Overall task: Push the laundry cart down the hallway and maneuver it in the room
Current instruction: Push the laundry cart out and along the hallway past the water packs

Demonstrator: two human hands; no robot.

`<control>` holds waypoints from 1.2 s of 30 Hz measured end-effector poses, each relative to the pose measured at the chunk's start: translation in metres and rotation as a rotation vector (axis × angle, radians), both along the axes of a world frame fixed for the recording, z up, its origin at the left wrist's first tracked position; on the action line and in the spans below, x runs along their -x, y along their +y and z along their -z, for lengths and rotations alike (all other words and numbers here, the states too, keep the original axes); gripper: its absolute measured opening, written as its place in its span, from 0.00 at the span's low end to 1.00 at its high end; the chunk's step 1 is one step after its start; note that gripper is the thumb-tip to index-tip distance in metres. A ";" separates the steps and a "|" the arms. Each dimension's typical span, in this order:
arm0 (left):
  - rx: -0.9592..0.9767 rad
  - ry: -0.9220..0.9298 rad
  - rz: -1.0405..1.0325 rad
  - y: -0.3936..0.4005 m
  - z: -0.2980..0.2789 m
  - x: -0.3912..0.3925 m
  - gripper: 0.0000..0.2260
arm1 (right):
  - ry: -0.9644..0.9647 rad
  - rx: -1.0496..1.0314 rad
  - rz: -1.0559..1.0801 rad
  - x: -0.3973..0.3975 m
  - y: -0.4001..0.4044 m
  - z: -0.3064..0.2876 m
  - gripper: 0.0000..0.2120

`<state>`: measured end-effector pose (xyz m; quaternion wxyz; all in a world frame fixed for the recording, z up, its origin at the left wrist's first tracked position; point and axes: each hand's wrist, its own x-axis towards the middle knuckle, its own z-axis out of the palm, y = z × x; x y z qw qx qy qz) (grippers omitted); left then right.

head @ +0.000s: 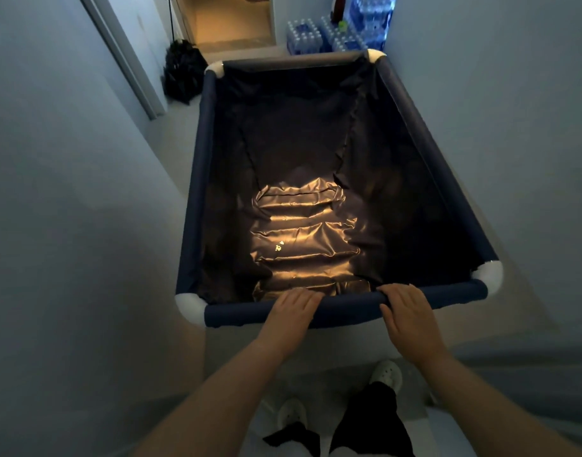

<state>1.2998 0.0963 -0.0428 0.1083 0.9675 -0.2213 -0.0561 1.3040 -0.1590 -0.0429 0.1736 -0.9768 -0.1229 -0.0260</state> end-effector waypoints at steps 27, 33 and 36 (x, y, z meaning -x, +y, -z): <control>-0.186 -0.031 0.086 0.036 -0.011 -0.126 0.21 | 0.167 -0.010 0.176 -0.034 0.067 -0.002 0.20; -0.192 -0.028 0.096 0.018 -0.010 -0.169 0.21 | 0.188 -0.049 0.179 -0.077 0.049 -0.003 0.20; -0.189 -0.026 0.103 0.007 -0.010 -0.191 0.22 | 0.189 -0.052 0.176 -0.099 0.037 -0.004 0.20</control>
